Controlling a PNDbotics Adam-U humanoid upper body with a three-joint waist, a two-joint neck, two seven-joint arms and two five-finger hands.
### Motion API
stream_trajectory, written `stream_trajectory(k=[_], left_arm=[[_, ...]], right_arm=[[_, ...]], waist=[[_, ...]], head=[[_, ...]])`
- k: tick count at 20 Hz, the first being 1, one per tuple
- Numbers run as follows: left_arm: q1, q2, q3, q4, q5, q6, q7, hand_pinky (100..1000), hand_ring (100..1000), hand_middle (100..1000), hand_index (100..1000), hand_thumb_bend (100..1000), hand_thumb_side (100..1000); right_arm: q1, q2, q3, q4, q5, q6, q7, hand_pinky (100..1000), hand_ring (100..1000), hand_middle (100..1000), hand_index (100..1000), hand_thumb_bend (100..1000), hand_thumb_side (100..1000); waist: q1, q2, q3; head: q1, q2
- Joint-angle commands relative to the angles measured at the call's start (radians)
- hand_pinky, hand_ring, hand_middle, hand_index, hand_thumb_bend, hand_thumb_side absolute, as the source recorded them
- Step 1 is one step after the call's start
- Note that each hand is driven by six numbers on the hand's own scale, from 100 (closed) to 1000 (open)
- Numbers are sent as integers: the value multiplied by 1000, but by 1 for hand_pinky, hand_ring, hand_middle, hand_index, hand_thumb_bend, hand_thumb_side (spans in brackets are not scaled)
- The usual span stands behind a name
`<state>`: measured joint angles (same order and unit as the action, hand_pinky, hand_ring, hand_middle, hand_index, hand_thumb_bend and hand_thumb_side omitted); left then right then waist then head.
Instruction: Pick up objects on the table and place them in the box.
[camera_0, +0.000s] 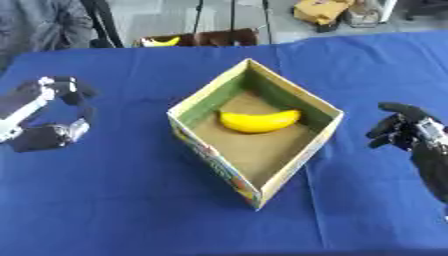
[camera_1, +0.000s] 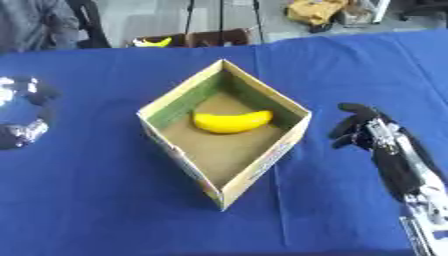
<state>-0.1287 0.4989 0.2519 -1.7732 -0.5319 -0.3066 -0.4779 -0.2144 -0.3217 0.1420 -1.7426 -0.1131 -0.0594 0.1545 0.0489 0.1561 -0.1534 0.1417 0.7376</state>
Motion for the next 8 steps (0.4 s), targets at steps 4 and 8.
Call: stream_trajectory(k=[4, 8], left_arm=[[2, -3, 19, -17, 2, 20, -11, 637, 618, 660, 800, 100, 403], [2, -10, 19, -23, 1, 25, -17, 636, 617, 658, 798, 100, 274]], right_arm=[[-5, -9, -7, -10, 0, 0, -5, 561, 616, 531, 839, 100, 906], [-4, -8, -9, -10, -1, 0, -9, 561, 617, 531, 839, 100, 908]], waist=[[-1, -17, 3], [-2, -18, 1]], head=[[-4, 1], [-10, -1]])
